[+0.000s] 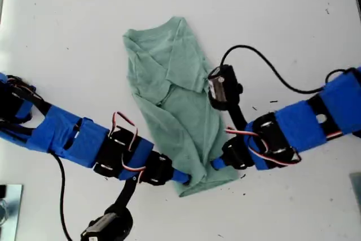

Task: Fold t shirt

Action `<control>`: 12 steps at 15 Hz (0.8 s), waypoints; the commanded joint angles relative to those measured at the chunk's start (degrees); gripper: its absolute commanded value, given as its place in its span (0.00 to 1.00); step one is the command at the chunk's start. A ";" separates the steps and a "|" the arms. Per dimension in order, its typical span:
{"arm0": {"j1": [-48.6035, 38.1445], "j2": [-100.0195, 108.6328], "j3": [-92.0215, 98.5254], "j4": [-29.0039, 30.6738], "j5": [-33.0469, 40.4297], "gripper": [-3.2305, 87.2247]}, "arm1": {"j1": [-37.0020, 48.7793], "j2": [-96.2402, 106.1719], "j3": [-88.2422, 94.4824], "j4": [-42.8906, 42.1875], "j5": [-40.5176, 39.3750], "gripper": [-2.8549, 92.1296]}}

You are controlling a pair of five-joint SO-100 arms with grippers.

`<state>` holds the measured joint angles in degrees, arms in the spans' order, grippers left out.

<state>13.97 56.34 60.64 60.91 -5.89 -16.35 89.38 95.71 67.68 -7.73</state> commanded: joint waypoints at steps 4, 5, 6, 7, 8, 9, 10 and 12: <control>-1.93 -3.34 -2.02 -1.49 3.25 0.03 | -3.34 -8.26 -6.06 -5.89 2.11 0.06; -1.49 -3.25 -2.11 -1.67 3.87 0.03 | -3.52 -8.61 -7.29 -5.98 1.41 0.06; -0.97 -3.08 -2.99 -1.85 4.83 0.03 | -3.69 -8.44 -9.67 -4.57 0.53 0.06; -0.18 -1.85 -3.96 -1.93 5.63 0.03 | -3.78 -8.26 -13.89 -0.70 -0.53 0.06; 0.88 0.53 -4.48 -2.55 6.77 0.03 | -4.04 -7.12 -18.72 4.22 -1.85 0.06; 2.29 4.22 -4.48 -3.16 8.00 0.03 | -4.57 -4.57 -23.47 8.09 -4.48 0.06; 3.87 8.09 -4.48 -4.31 9.58 0.03 | -5.45 -0.44 -26.63 10.90 -6.24 0.06; 6.42 13.18 -4.48 -6.77 11.95 0.03 | -7.56 8.70 -26.89 10.37 -8.61 0.06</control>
<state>17.58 61.61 57.57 55.99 4.75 -21.97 89.21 72.77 77.78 -14.50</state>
